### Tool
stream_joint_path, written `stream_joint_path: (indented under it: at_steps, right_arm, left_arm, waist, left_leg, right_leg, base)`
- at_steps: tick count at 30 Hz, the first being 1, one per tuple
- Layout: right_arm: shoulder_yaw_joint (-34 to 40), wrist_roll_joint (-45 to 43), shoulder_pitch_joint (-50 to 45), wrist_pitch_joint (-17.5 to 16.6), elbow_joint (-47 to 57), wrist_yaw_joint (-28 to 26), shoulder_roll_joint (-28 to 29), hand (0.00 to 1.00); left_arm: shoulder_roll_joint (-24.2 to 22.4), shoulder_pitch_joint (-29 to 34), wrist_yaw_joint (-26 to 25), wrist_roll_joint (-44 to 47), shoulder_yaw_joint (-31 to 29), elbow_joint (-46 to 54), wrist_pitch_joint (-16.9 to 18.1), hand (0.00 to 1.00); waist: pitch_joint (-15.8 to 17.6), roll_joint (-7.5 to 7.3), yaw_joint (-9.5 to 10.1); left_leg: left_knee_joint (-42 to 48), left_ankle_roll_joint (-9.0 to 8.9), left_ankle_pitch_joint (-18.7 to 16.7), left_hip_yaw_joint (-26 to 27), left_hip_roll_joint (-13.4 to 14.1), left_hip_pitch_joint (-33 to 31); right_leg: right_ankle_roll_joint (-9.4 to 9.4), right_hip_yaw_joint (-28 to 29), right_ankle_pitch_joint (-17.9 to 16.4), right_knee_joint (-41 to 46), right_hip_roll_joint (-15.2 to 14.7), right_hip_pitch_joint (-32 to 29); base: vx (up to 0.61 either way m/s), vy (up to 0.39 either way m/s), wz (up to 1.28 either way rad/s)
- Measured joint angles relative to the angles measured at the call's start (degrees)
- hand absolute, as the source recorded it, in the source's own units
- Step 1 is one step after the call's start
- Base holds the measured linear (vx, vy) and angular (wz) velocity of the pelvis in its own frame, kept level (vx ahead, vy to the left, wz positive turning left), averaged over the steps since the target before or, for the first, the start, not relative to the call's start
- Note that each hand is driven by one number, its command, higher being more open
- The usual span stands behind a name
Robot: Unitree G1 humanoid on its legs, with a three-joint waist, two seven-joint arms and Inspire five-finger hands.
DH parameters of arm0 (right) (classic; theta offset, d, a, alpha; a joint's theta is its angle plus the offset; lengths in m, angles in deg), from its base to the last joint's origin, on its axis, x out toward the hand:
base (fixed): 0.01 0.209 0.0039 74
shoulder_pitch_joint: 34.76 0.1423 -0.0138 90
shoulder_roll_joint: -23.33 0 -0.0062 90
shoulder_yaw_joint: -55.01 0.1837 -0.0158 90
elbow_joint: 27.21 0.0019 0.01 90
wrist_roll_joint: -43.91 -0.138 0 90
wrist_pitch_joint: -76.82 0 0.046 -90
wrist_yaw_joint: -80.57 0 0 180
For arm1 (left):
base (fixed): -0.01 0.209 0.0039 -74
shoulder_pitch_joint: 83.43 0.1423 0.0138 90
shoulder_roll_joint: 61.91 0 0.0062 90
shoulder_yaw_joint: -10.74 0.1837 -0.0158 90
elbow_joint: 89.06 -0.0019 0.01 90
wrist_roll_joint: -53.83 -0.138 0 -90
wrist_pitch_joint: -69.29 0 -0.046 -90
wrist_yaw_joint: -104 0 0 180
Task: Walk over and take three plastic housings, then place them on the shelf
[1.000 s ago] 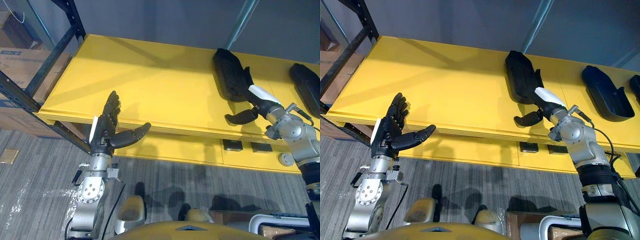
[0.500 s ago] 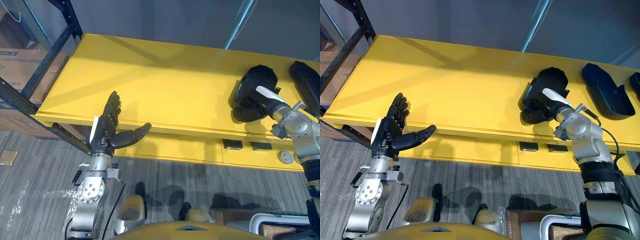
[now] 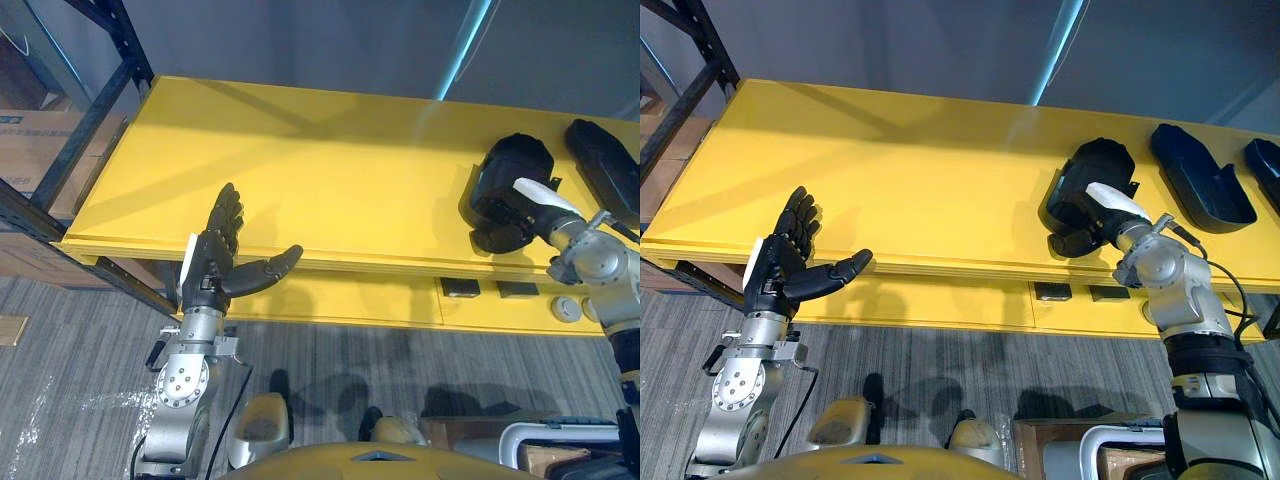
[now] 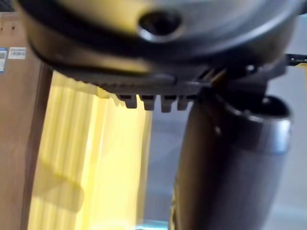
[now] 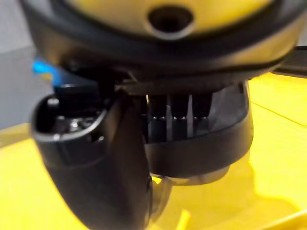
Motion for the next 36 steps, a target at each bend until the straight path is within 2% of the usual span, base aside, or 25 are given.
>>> stream_joint_path:
  at_steps: [6,10,28,36]
  right_arm:
    - [-2.4,6.1,-1.1,-5.7,-0.1,5.1,-3.1,0.0]
    - [-3.5,8.5,-1.3,-8.0,-0.1,7.6,-4.2,0.0]
    - [-5.1,9.7,-2.3,-11.5,-2.0,14.1,-5.9,0.0]
    - [-8.5,9.9,-2.3,-17.5,-4.6,23.5,-6.0,0.0]
  left_arm:
    - [0.0,0.1,-0.1,0.0,0.0,0.0,0.0,1.0]
    - [0.1,0.1,-0.1,0.0,0.0,0.0,0.0,1.0]
    - [0.7,0.2,-0.1,0.0,0.0,-2.5,0.0,1.0]
    - [0.9,0.2,-0.3,-0.1,0.2,-4.0,0.4,1.0]
  waist:
    - [0.0,0.04,0.09]
    - [0.0,0.04,0.1]
    - [-0.8,0.92,0.07]
    - [-2.2,1.85,-0.03]
  left_leg:
    - [0.0,0.0,0.0,-0.1,0.0,-0.2]
    - [-0.2,0.0,0.0,-0.1,0.0,-0.2]
    - [-3.1,-0.13,1.9,-0.6,-0.1,0.7]
    - [-4.9,-0.92,3.5,-0.8,0.4,0.8]
  right_leg:
    - [0.05,-0.1,0.0,-0.1,0.0,-0.1]
    - [0.07,-0.2,0.0,-0.2,0.0,-0.1]
    - [0.31,0.0,0.4,-0.2,0.2,-0.7]
    - [-0.29,0.0,0.7,-1.2,1.1,-0.9]
  base:
    - [0.0,0.0,0.0]
    - [0.0,0.0,0.0]
    - [0.0,0.0,0.0]
    - [0.0,0.0,0.0]
